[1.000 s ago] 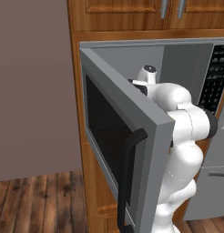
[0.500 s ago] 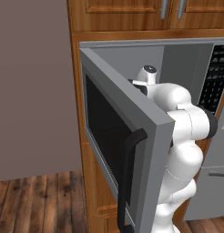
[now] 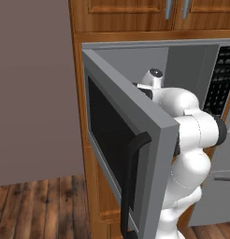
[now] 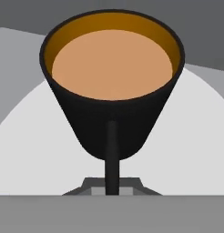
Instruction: Pick the cup of tea, navigate to the dining table, and place it on the saucer.
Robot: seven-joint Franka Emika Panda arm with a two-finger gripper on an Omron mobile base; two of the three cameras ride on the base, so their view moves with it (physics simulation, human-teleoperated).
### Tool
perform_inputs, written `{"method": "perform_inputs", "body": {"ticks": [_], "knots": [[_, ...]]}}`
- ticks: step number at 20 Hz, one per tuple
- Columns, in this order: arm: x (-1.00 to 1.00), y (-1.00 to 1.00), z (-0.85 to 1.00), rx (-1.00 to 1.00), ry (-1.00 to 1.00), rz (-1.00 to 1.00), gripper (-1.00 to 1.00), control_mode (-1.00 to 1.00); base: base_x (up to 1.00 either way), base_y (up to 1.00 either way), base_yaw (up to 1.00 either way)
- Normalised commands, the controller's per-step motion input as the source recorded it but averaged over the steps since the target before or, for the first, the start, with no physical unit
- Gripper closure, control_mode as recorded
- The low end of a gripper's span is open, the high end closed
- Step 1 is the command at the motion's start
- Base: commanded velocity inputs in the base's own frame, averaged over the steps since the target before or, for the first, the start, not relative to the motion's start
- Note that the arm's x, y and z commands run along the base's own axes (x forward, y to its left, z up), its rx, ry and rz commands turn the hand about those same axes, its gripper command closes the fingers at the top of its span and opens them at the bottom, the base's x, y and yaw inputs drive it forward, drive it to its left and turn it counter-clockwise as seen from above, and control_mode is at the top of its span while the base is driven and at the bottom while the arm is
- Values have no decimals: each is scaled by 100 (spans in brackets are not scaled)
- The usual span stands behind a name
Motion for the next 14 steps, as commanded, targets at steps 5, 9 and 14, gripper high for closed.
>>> {"method": "perform_inputs", "body": {"ticks": [5, 9, 14], "knots": [[-73, -2, 1, 0, -1, 3, 100, -100, 0, 0, 0], [-100, -12, 22, 0, -2, 2, 100, -100, 0, 0, 0], [-100, -6, 33, 0, 0, 0, 100, -100, 0, 0, 0]]}}
